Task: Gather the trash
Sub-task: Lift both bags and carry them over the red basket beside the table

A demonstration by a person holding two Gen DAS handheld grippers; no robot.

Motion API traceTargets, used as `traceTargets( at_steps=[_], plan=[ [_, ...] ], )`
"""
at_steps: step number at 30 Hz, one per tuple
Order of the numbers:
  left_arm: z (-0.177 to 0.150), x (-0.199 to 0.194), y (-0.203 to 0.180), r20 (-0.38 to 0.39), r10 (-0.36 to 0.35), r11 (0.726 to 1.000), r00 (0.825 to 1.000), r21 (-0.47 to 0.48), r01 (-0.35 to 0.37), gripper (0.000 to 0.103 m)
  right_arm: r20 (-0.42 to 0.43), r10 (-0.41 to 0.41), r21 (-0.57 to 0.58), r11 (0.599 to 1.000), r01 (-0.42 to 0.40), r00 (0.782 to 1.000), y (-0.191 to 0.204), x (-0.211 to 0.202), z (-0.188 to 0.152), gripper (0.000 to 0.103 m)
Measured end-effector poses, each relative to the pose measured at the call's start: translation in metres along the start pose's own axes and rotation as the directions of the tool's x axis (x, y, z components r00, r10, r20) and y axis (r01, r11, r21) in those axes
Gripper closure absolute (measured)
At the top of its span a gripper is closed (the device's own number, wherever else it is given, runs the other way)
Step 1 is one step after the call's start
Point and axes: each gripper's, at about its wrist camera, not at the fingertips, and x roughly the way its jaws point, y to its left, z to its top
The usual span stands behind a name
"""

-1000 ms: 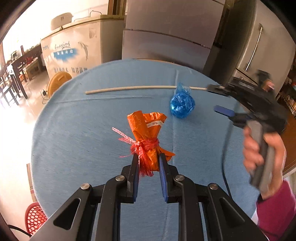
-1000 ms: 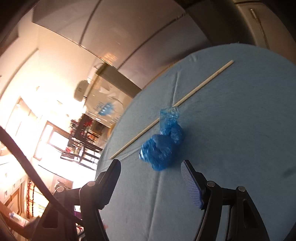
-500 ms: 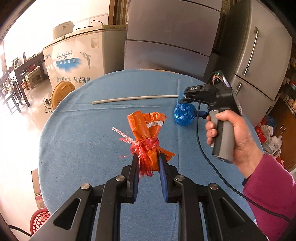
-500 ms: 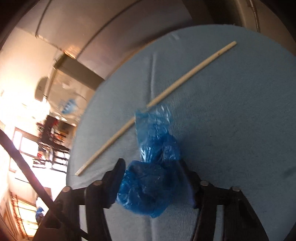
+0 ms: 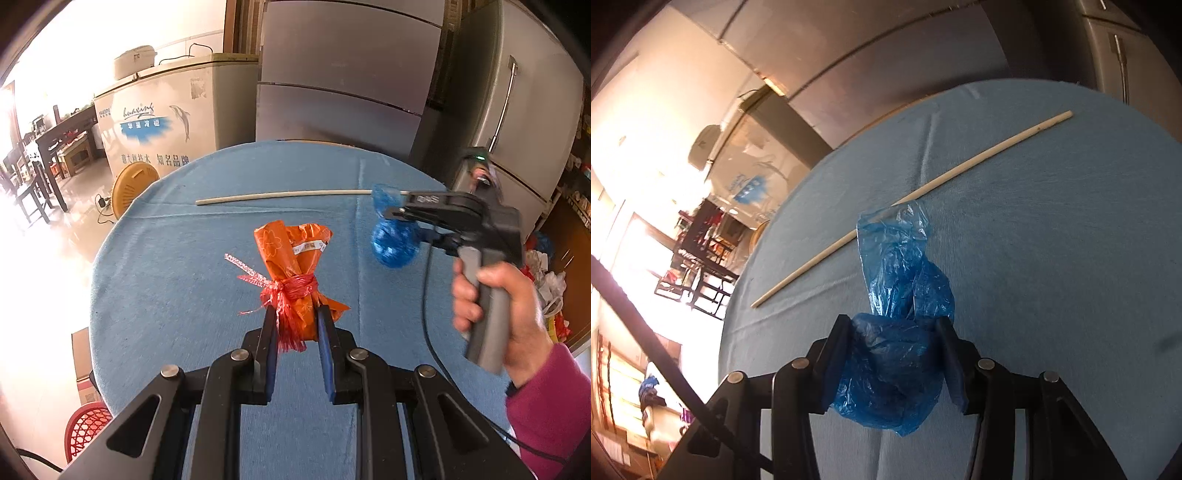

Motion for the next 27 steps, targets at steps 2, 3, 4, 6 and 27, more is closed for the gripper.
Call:
traceTargets(
  at_steps=[2, 3, 4, 6, 27],
  plan=[
    [-0.002, -0.006, -0.003, 0.010, 0.000, 1.000, 1.000, 0.005, 0.000, 0.082, 0.011, 0.017, -0.023, 1.000, -0.017, 1.000, -0.001, -0.019, -0.011, 0.053],
    [-0.003, -0.009, -0.005, 0.018, -0.002, 1.000, 1.000, 0.015, 0.002, 0.082, 0.017, 0.023, -0.035, 0.999, -0.023, 1.000, -0.001, -0.026, -0.014, 0.053],
    [-0.004, -0.014, -0.007, 0.025, 0.000, 1.000, 1.000, 0.021, 0.000, 0.082, 0.022, 0.030, -0.044, 0.999, -0.029, 0.999, -0.001, -0.034, -0.018, 0.053],
    [-0.007, -0.021, -0.010, 0.034, -0.002, 1.000, 0.999, 0.027, 0.001, 0.082, 0.038, 0.050, -0.058, 0.997, -0.048, 0.998, -0.003, -0.055, -0.031, 0.053],
    [-0.032, -0.093, 0.002, 0.132, 0.031, 0.999, 0.991, 0.026, -0.035, 0.082, 0.165, 0.199, -0.218, 0.963, -0.161, 0.966, 0.048, -0.181, -0.113, 0.053]
  ],
)
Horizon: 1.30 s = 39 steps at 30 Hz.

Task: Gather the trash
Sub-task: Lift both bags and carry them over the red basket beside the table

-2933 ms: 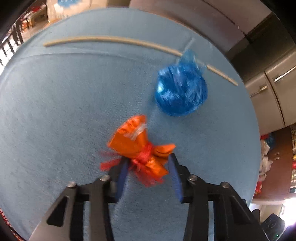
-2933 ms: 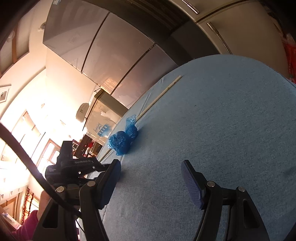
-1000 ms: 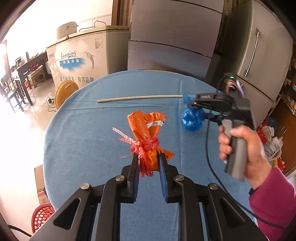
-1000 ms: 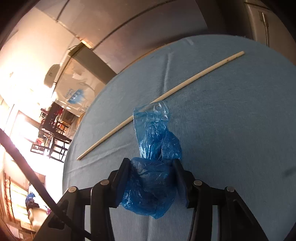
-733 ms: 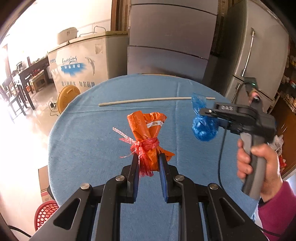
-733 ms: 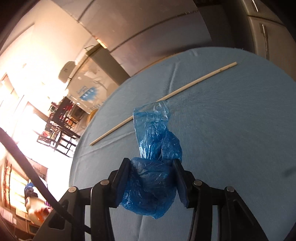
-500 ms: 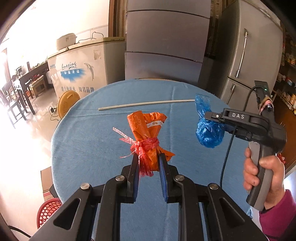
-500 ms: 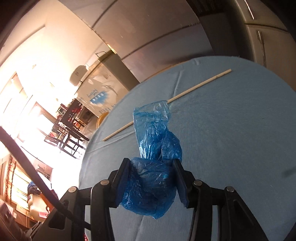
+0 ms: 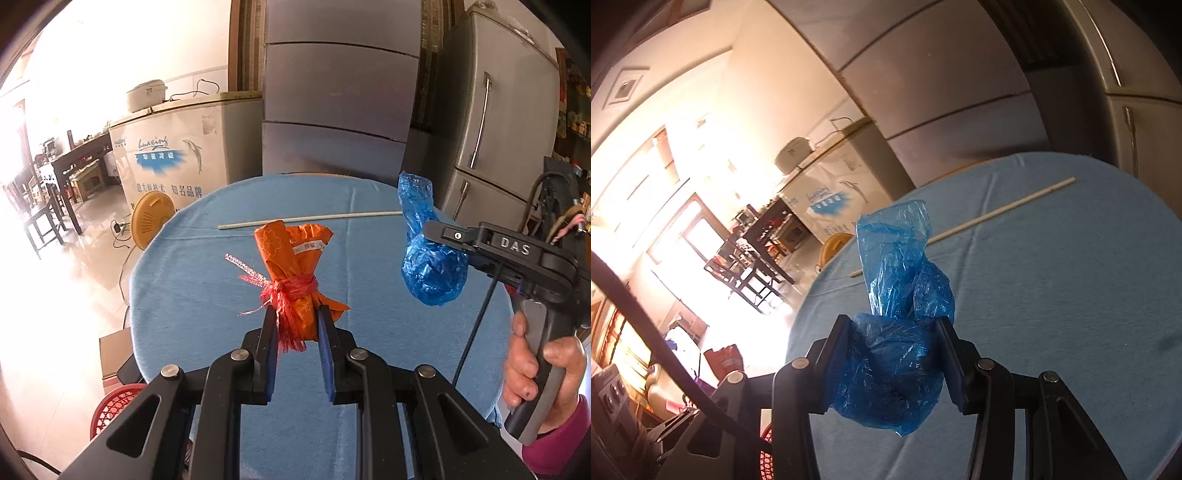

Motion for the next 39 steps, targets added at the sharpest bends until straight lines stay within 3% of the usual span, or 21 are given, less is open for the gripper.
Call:
traceTargets(
  at_steps=[15, 39],
  plan=[
    [-0.009, -0.041, 0.026, 0.072, 0.045, 0.999, 0.996, -0.032, -0.042, 0.082, 0.028, 0.093, -0.127, 0.988, -0.089, 0.995, 0.070, -0.030, -0.017, 0.053],
    [-0.028, -0.078, 0.084, 0.119, 0.160, 0.983, 0.980, -0.109, -0.147, 0.082, -0.033, 0.205, -0.302, 0.931, -0.205, 0.978, 0.155, -0.036, -0.050, 0.053]
  ],
)
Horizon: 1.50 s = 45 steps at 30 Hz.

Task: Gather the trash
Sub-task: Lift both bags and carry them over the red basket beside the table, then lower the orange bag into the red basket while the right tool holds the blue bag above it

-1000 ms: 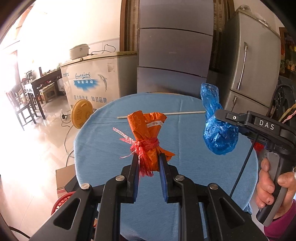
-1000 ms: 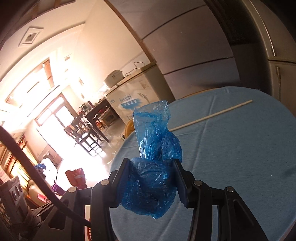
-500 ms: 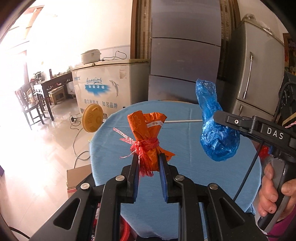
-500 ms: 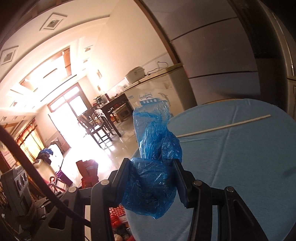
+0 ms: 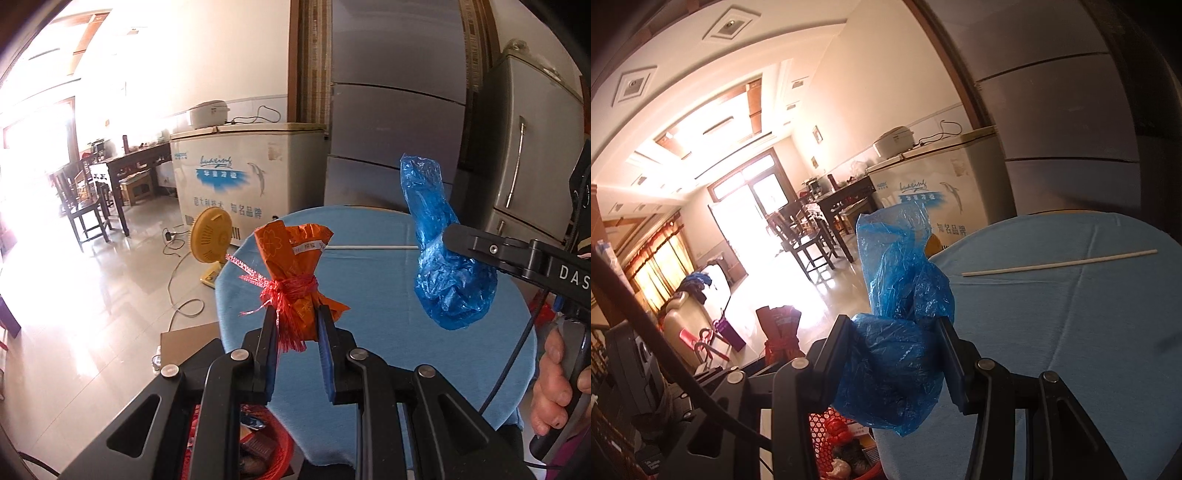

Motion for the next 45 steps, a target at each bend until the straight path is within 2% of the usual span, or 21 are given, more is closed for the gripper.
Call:
traceTargets(
  at_steps=[11, 21, 33, 45],
  plan=[
    [-0.014, 0.003, 0.034, -0.035, 0.057, 0.997, 0.998, -0.049, -0.059, 0.082, -0.070, 0.051, -0.046, 0.997, -0.055, 0.996, 0.027, 0.039, -0.003, 0.053],
    [-0.030, 0.010, 0.069, -0.076, 0.101, 0.989, 0.992, -0.104, -0.109, 0.082, -0.159, 0.075, -0.097, 0.991, -0.091, 0.984, 0.052, 0.086, -0.008, 0.053],
    [-0.053, 0.023, 0.102, -0.138, 0.151, 0.975, 0.979, -0.142, -0.170, 0.082, -0.265, 0.086, -0.138, 0.982, -0.126, 0.961, 0.077, 0.141, -0.026, 0.053],
    [-0.072, 0.034, 0.122, -0.194, 0.161, 0.969, 0.968, -0.156, -0.192, 0.082, -0.354, 0.080, -0.158, 0.977, -0.144, 0.932, 0.091, 0.183, -0.046, 0.053]
  ],
)
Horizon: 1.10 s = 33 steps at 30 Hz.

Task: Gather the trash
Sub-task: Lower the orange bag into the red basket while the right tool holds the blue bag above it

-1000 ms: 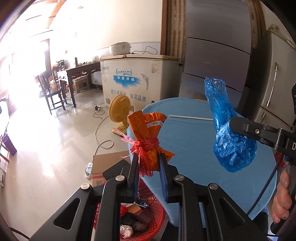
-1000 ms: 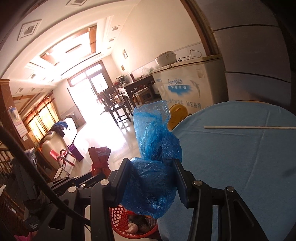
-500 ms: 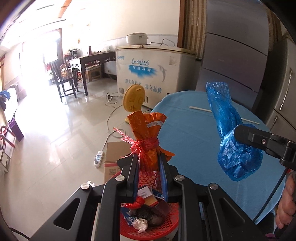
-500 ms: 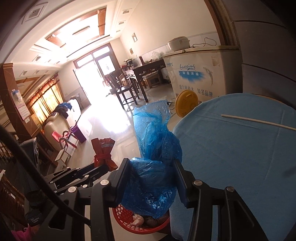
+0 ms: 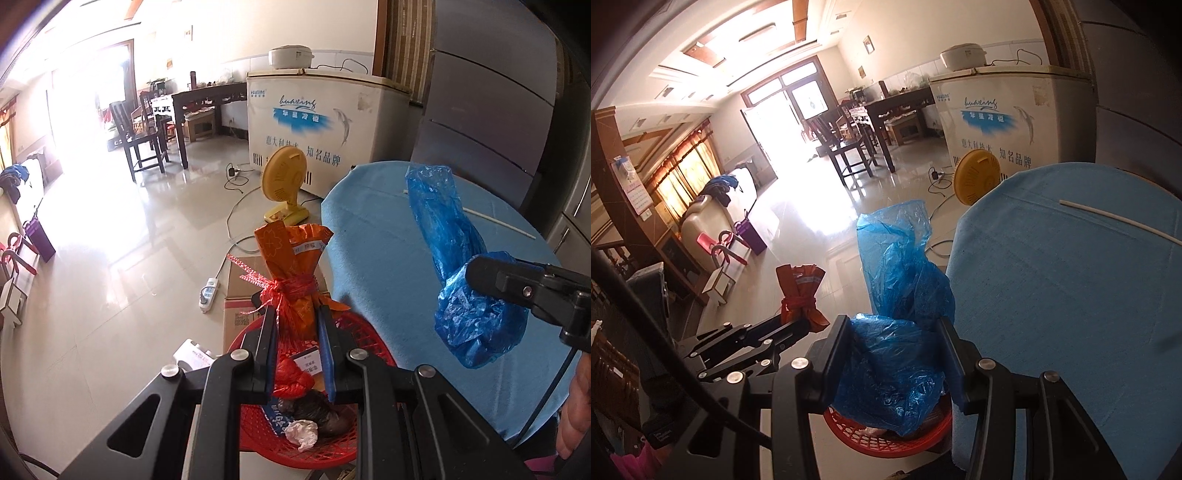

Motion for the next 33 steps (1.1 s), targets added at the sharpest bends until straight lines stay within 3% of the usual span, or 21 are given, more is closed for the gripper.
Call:
traceTargets(
  at_steps=[12, 33],
  plan=[
    [-0.006, 0.011, 0.000, -0.036, 0.002, 1.000, 0.999, 0.006, -0.002, 0.082, -0.055, 0.001, -0.008, 1.000, -0.001, 0.999, -0.003, 0.028, -0.004, 0.052],
    [-0.023, 0.035, 0.004, -0.121, -0.001, 1.000, 0.993, 0.016, 0.003, 0.082, -0.071, -0.010, 0.017, 1.000, 0.012, 0.997, -0.012, 0.044, -0.003, 0.052]
  ],
)
